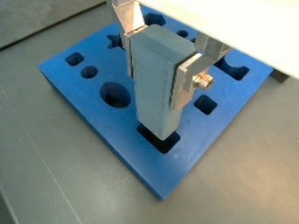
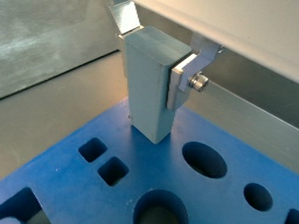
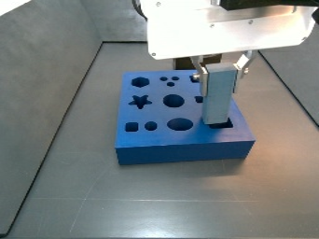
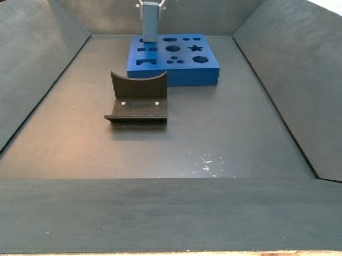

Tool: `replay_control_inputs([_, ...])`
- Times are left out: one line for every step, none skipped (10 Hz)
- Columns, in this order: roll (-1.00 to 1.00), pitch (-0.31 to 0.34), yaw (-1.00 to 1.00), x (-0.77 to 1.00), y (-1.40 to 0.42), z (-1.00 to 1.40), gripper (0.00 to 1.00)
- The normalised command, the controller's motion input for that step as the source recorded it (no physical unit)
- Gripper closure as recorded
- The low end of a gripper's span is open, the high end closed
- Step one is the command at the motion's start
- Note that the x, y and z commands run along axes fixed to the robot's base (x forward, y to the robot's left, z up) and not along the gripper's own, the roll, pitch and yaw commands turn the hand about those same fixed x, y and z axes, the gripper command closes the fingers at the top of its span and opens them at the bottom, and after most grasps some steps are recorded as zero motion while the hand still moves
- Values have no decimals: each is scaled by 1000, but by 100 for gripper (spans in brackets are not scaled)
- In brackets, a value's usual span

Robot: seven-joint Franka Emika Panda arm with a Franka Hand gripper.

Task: Pick up the rectangle object. Move up. Place the rectangle object on the fixture. Regrasp the rectangle object. Move to above the board. Insert the rectangle object.
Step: Insert the rectangle object.

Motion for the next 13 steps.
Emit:
replay_control_inputs([-357,6,-120,106,0,-211,100])
replay_control_inputs([-400,9,-189,149,3,-226,100])
replay_control_inputs([-426,3,-211,157,0,-286,100])
replay_control_inputs([-400,9,-189,129,0,-294,100])
replay_control_inputs([-449,17,-214,103,0,-334,100])
replay_control_inputs([-389,51,-283,134,0,-320,100])
replay_control_inputs([-403,71,-334,160,0,-331,100])
replay_control_inputs([-451,71,-377,160,0,-334,100])
replay_control_inputs([-463,71,-389,123,-40,-377,100])
replay_control_inputs([-377,71,-320,63,-49,-360,100])
replay_control_inputs([-409,43,-169,0,0,-397,100])
replay_control_inputs([-466,0,-123,0,0,-500,100])
replay_control_inputs([-440,0,-120,0,0,-594,100])
